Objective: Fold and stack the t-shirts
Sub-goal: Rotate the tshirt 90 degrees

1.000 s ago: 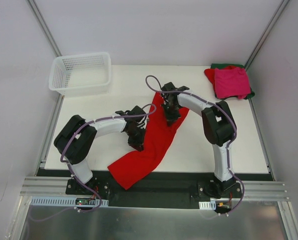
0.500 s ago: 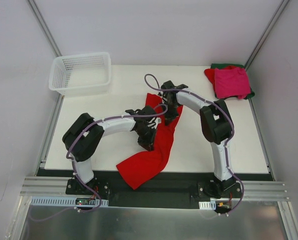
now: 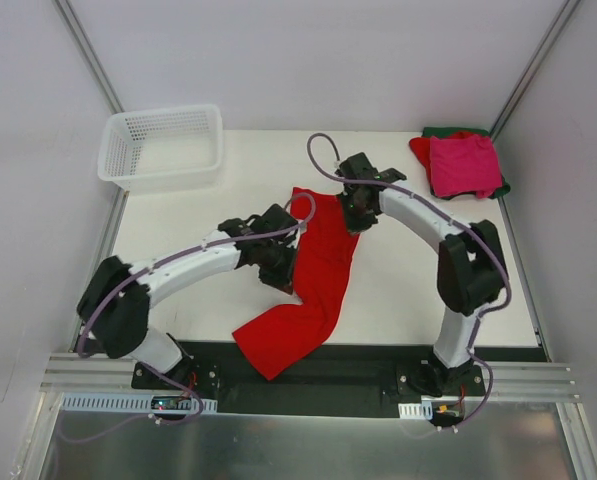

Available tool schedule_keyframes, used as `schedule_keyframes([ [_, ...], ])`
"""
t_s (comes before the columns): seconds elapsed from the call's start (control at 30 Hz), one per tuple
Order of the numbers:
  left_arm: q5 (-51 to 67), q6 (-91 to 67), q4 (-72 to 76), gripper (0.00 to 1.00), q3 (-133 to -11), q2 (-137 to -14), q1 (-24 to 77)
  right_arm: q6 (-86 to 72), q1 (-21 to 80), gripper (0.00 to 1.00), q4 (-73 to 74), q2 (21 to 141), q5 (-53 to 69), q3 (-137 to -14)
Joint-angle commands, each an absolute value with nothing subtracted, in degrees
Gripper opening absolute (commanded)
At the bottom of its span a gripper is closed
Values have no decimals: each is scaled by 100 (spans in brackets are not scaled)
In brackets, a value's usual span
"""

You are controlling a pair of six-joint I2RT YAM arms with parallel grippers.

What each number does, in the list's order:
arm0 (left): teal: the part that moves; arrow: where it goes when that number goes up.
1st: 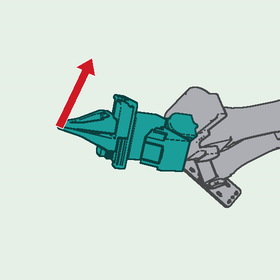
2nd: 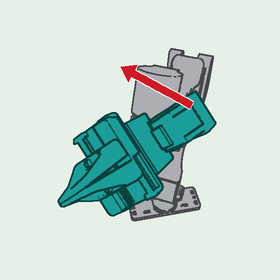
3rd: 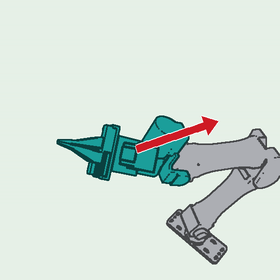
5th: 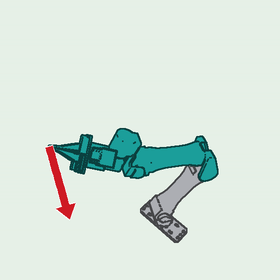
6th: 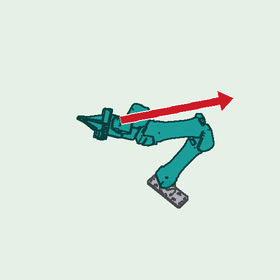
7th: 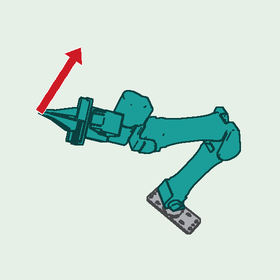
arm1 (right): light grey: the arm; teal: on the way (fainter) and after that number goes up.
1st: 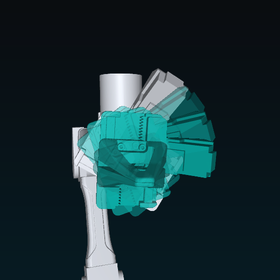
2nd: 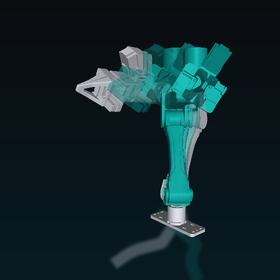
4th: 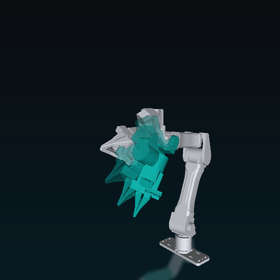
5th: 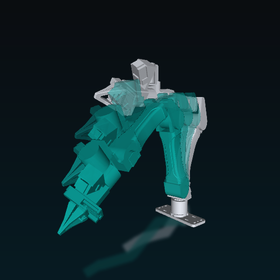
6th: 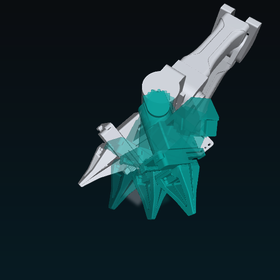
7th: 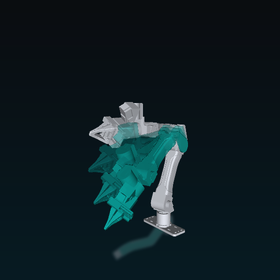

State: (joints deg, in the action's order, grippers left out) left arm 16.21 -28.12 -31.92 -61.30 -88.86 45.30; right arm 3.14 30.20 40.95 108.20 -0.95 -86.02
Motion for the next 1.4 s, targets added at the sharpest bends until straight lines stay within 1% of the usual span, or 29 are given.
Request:
schedule_keyframes([
  [0.0,291,-2795,-3964,0,-6512,-7474,4465,106,2953,1,3841,9722,-764,-8315],
  [0.1,193,-2401,-3693,0,-6662,-6980,4403,18,2892,1,3832,9230,-966,-8069],
  [0.17,385,-2058,-3394,0,-6627,-6935,4290,18,2813,1,3815,8834,-1054,-7859],
  [0.23,780,-1847,-2736,0,-6513,-7118,4140,-193,2725,1,3814,8553,-1107,-7735],
  [0.3,1289,-1662,-2105,0,-6513,-7503,4052,-220,2663,1,3876,8228,-1099,-7629],
  [0.53,2029,-1345,-1030,0,-6793,-9121,4061,-307,2479,1,4060,7506,-1125,-7252],
  [0.77,1854,-1064,-879,0,-7233,-10237,4061,-334,2338,1,4069,7225,-1020,-6970],
  [1.03,1732,-976,-852,0,-7927,-11029,4061,-334,2189,1,4087,7119,-888,-6812],
  [1.37,1204,-870,-1450,0,-8744,-12040,3946,-281,1995,1,4105,7005,-774,-6759],
])
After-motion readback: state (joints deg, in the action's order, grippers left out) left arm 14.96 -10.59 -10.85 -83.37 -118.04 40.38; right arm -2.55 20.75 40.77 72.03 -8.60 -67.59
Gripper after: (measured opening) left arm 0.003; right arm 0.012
